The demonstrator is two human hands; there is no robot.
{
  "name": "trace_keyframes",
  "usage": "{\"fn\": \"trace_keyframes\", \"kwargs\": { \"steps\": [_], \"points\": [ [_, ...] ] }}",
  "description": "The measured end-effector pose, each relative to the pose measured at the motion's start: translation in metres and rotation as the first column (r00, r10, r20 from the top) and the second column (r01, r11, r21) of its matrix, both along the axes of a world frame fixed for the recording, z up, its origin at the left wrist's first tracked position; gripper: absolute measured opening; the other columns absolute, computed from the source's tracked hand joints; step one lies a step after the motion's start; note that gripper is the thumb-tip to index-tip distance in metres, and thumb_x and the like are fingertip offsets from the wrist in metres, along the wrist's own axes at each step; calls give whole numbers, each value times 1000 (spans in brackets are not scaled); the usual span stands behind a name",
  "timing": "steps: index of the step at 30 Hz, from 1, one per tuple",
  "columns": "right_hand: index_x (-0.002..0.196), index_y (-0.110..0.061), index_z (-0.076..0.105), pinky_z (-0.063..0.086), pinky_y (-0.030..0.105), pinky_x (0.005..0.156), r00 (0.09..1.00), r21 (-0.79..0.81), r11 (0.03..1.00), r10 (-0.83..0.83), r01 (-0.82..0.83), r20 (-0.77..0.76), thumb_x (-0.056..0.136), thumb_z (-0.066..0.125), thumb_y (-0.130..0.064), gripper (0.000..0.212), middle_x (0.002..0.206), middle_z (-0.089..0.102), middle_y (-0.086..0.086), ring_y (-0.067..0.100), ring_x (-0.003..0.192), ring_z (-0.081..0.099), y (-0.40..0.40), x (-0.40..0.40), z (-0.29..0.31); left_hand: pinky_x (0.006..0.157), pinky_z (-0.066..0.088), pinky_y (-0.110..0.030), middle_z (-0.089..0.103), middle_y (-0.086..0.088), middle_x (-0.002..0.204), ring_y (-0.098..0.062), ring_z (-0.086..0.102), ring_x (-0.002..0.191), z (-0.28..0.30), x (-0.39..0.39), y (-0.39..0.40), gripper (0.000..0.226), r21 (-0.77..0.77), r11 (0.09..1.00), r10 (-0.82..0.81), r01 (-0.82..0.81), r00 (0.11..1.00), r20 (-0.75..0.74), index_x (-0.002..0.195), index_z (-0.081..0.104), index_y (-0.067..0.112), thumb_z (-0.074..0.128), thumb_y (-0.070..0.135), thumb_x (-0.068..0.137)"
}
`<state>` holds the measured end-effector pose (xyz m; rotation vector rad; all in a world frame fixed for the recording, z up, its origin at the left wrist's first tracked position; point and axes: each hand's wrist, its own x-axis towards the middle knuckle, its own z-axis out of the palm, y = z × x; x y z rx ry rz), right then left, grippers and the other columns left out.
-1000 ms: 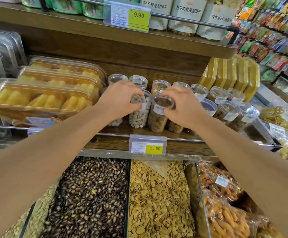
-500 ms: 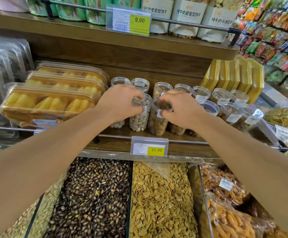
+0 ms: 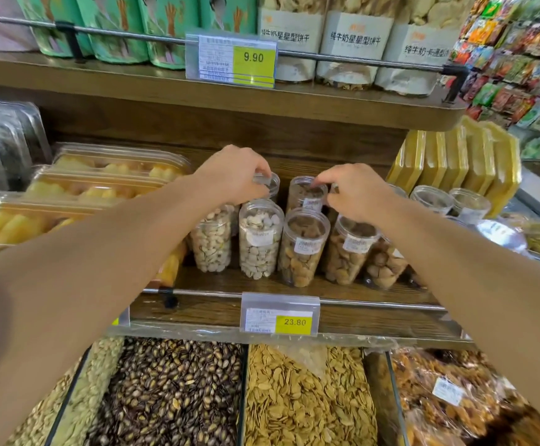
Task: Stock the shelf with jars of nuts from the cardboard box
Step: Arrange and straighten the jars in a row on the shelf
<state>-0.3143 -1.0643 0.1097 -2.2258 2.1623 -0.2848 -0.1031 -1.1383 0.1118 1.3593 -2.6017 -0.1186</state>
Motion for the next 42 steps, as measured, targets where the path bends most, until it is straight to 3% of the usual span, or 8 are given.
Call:
{"fn": "trace_keyframes", "kwargs": {
  "steps": [4, 14, 19, 24, 29, 32, 35, 42],
  "points": [
    [122, -27, 67, 47, 40, 95, 999, -88, 996, 27, -29, -24, 92, 64, -27, 30, 124, 64, 1, 25, 118, 53, -5, 0, -4, 94, 50, -42, 64, -1, 125, -23, 58, 112, -4, -2, -7, 39, -9, 999, -37, 37, 999, 15, 119, 67, 32, 69, 43, 82],
    [108, -22, 72, 48, 38, 83, 999, -158, 987, 30, -32, -10, 89, 68, -34, 24, 107, 64, 1, 25, 105, 54, -6, 1, -9, 83, 42, -24, 62, 1, 129, -19, 60, 109, -2, 0, -6, 34, 15, 998, -61, 62, 996, -60, 120, 68, 32, 70, 32, 86],
    [109, -22, 71, 39, 32, 77, 1000, -167, 986, 20, -20, -2, 89, 69, -34, 23, 102, 60, -3, 22, 104, 52, -6, 1, -10, 104, 39, -33, 59, 7, 132, -19, 48, 125, 1, -1, -1, 49, 51, 991, -122, 127, 989, -78, 117, 69, 33, 60, 2, 80],
    [109, -21, 71, 37, 30, 76, 1000, -159, 987, 25, -22, 17, 90, 68, -32, 23, 103, 60, -3, 21, 101, 53, -5, 3, -9, 92, 49, -42, 63, 0, 115, -22, 54, 108, -4, -7, -1, 38, -62, 998, -33, 29, 998, -60, 116, 68, 27, 65, 42, 82],
    [112, -21, 71, 38, 30, 77, 1000, -164, 986, 24, -25, -7, 90, 67, -32, 25, 108, 62, 0, 23, 105, 54, -4, 3, -9, 94, 48, -30, 62, 8, 126, -14, 57, 115, 0, -6, -1, 39, 84, 993, -70, 78, 993, -97, 113, 70, 33, 64, 11, 82],
    [112, -21, 71, 43, 32, 80, 1000, -163, 986, 20, -18, 11, 90, 67, -32, 25, 108, 62, -1, 23, 105, 54, -4, 3, -9, 87, 46, -26, 65, 9, 118, -12, 59, 109, 0, -2, -1, 26, 57, 997, -30, 43, 978, -207, 108, 72, 30, 65, 29, 83],
    [114, -22, 71, 46, 35, 85, 1000, -159, 987, 24, -24, 1, 91, 66, -31, 25, 111, 63, -1, 24, 106, 55, -4, 2, -10, 85, 51, -33, 65, 6, 112, -15, 60, 102, -5, -6, -2, 38, -30, 999, -18, 14, 994, -109, 110, 71, 27, 66, 51, 81],
    [114, -22, 73, 48, 34, 86, 999, -167, 985, 42, -36, 32, 90, 68, -28, 26, 112, 65, -3, 21, 105, 58, -5, -2, -12, 98, 46, -35, 62, 4, 128, -18, 56, 117, 0, -3, -1, 26, -2, 996, -88, 88, 995, -45, 114, 70, 31, 68, 27, 88]
  ]
}}
